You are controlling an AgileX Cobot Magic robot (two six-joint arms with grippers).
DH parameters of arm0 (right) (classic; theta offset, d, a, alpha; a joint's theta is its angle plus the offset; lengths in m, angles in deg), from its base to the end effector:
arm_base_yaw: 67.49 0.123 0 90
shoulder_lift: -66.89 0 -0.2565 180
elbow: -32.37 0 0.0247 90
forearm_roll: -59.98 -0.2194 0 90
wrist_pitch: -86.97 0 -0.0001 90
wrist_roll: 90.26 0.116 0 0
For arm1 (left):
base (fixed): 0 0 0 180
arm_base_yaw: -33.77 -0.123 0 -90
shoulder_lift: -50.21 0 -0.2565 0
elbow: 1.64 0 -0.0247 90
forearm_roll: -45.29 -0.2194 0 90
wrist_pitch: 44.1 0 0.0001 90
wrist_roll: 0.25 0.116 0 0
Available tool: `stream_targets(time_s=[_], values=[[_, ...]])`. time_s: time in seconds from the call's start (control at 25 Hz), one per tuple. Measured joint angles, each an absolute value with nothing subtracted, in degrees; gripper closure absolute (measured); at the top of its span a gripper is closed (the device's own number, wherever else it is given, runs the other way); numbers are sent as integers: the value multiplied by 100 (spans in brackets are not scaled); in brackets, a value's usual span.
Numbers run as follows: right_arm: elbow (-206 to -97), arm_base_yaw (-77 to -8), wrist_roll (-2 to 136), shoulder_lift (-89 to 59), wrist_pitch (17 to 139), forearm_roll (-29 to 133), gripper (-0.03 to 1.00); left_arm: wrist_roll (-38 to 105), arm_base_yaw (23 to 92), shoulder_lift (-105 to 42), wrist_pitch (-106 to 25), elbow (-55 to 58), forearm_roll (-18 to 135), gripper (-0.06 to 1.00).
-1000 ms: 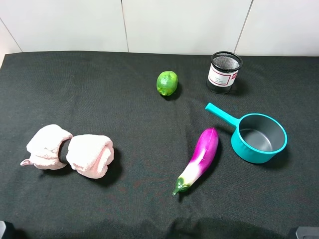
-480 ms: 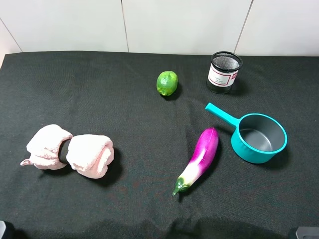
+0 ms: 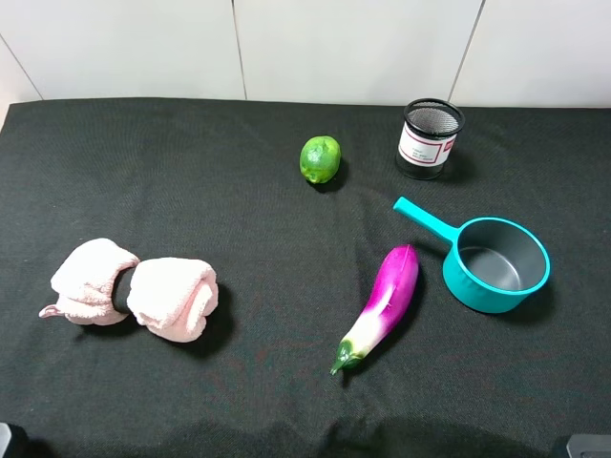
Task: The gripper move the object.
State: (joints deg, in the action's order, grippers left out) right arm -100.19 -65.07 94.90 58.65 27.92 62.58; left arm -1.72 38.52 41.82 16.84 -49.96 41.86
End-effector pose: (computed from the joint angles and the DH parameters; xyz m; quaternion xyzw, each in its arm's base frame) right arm 0.0189 -0.0037 0.2553 0.0208 0.8416 0.0130 0.5395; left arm 0.0191 0.0045 0.2477 0.0234 0.8549 0.0018 0.5183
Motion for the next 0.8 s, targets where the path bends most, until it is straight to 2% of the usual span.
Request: stream_targets(time_s=[0.8], values=[[-10019, -6507, 9490, 5865, 2792, 6258, 27, -172, 3852, 4182, 1684, -4997, 4186, -5]])
